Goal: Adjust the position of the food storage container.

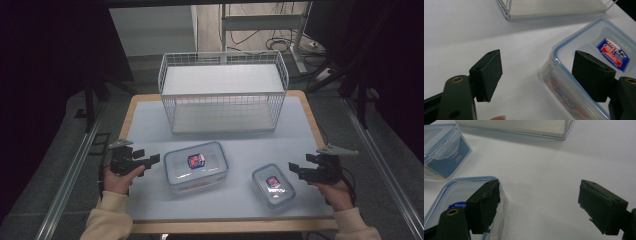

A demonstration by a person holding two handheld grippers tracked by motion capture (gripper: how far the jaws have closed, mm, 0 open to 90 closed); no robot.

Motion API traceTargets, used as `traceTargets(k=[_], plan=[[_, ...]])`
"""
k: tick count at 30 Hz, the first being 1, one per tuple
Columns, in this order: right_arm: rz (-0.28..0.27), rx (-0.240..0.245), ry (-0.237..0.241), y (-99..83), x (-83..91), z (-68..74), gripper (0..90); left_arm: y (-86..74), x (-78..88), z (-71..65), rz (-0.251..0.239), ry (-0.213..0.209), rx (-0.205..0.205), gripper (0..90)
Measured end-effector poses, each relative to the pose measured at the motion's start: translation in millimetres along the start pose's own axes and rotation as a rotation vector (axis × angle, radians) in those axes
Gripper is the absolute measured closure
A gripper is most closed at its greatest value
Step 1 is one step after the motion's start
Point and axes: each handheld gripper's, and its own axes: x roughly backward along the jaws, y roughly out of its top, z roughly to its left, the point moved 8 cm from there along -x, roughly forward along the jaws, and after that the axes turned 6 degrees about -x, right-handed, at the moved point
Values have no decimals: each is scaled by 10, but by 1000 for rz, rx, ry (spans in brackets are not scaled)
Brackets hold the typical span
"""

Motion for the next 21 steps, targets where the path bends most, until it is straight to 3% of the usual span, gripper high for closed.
traceTargets(k=[7, 8, 11, 16, 17, 21], plan=[[-4, 11, 9, -9, 30, -9, 183, 17, 24, -10, -8, -7, -7, 249], [-5, -8, 37, -10, 39, 15, 183, 23, 34, -28, -7, -1, -22, 249], [-9, -21, 59, 10, 52, 47, 183, 36, 60, -50, -14, -7, -27, 250], [20, -18, 39, 12, 27, 52, 189, 50, 153, -64, -19, -24, -8, 272], [44, -22, 9, -19, 9, 36, 199, 57, 170, -62, -21, -28, -5, 285], [82, -27, -22, -56, -3, 12, 205, 66, 220, -95, -13, -29, -30, 334]])
